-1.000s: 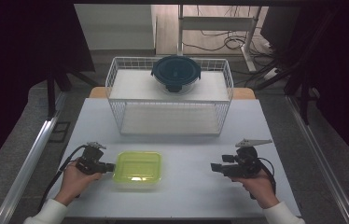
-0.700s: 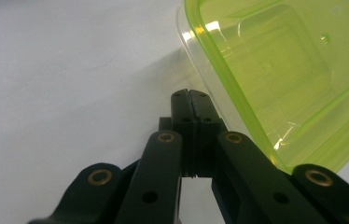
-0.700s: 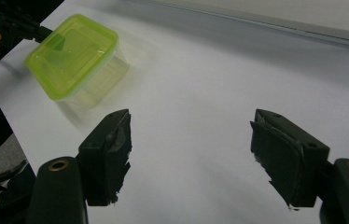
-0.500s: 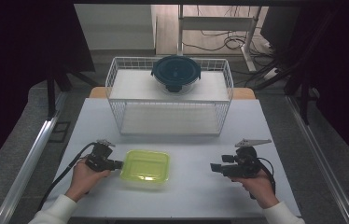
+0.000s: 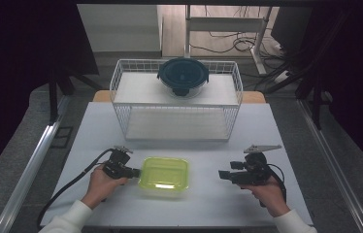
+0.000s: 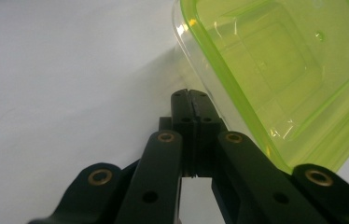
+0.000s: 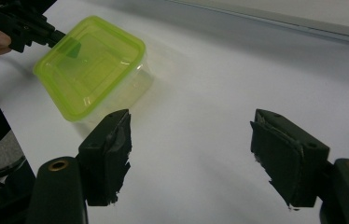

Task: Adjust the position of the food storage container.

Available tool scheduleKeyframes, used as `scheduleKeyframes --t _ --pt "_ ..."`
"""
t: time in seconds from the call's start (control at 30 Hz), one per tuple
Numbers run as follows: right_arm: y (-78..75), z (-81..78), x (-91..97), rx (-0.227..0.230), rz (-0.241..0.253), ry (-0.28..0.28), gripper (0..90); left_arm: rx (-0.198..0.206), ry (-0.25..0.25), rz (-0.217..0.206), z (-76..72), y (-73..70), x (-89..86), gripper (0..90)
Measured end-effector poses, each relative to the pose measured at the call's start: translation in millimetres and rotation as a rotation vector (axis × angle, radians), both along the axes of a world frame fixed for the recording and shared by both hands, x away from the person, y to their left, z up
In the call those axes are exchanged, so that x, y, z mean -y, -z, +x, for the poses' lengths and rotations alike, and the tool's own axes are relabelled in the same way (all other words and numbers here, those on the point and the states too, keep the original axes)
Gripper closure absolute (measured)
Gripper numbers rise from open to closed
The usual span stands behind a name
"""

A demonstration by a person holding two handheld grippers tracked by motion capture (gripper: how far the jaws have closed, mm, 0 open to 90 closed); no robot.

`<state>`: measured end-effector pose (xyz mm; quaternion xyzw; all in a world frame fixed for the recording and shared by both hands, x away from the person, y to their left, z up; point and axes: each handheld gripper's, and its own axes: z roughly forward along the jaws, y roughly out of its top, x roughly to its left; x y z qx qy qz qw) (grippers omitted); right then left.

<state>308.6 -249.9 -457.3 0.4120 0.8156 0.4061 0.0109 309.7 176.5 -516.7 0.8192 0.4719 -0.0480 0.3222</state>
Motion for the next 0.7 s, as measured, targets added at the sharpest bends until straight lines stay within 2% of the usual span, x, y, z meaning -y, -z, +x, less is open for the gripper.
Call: scheduleKeyframes --t 0.03,0.07,0.2,0.43,0.5,0.57,0.63,0.7 --pt "0.0 0.0 0.0 0.000 0.000 0.000 28.5 0.000 0.000 0.000 0.0 0.0 0.0 89.9" --pt "0.3 0.1 -0.2 0.000 -0.002 0.000 28.5 -0.013 0.008 -0.026 1.0 1.8 4.9 89.9" --pt "0.7 -0.1 -0.6 -0.002 -0.006 -0.003 28.5 -0.016 0.021 -0.020 2.0 2.4 12.8 90.0" --pt "2.0 0.0 -1.5 -0.003 -0.014 -0.005 28.5 -0.027 0.074 -0.046 3.9 3.1 38.2 89.9" --pt "1.7 0.0 -1.1 -0.003 -0.013 -0.005 28.5 -0.044 0.080 -0.081 4.2 3.6 42.2 90.0" --pt "1.6 0.1 -0.9 -0.003 -0.011 -0.005 28.5 -0.045 0.083 -0.082 4.2 3.9 43.3 90.0" --pt "1.8 0.8 -0.6 -0.004 -0.011 -0.005 28.5 -0.035 0.092 -0.058 3.3 4.2 46.7 90.0" --pt "2.1 1.1 -0.8 -0.004 -0.011 -0.005 28.5 -0.039 0.092 -0.061 3.0 4.5 47.3 89.9"
